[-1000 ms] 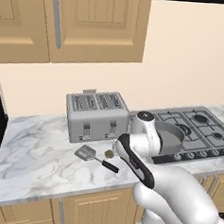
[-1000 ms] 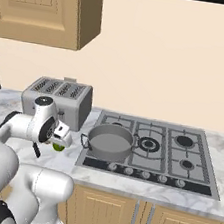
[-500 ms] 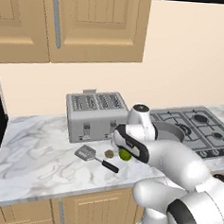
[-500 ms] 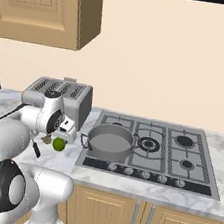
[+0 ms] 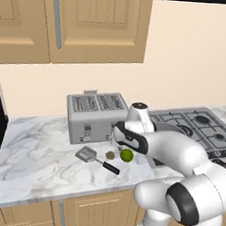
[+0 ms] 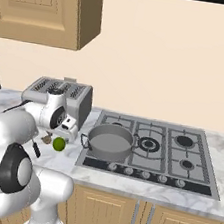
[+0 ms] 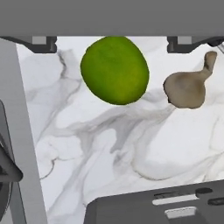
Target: Put the garlic and lime in the pot. Retrieve the spatula and lightly stir the vegetables in the pot.
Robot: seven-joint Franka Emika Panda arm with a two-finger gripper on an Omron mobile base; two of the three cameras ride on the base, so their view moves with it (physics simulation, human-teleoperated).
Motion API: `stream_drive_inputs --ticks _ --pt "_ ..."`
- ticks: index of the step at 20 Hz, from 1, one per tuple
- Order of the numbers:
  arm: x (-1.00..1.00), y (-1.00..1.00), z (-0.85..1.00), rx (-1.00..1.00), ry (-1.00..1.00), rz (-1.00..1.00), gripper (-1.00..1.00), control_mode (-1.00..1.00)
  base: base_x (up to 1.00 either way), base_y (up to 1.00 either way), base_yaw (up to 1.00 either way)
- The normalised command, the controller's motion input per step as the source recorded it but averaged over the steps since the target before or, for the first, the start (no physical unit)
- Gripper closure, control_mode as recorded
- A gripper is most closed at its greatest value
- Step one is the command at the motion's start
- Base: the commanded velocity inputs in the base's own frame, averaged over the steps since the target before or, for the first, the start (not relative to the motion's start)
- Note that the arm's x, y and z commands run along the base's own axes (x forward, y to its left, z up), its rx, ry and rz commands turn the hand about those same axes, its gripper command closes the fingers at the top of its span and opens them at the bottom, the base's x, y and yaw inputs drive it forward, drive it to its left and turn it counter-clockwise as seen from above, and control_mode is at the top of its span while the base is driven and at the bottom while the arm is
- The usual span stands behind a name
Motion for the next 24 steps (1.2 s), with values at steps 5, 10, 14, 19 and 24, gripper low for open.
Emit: stream_drive_inputs --ticks 5,10,14,19,24 --pt "-0.05 0.0 -0.33 0.0 0.03 0.0 -1.0 -1.0 0.0 0.0 0.0" --pt "-0.03 0.0 -0.34 0.0 0.05 0.0 -1.0 -1.0 0.0 0.0 0.0" --pt "0.0 0.0 -0.11 0.0 0.01 0.0 -1.0 -1.0 0.0 0.0 0.0" --pt "0.0 0.0 -0.05 0.0 0.01 0.0 -1.0 -1.0 0.0 0.0 0.0" --pt "0.0 0.0 0.0 0.0 0.0 0.0 1.0 -1.0 0.0 0.0 0.0"
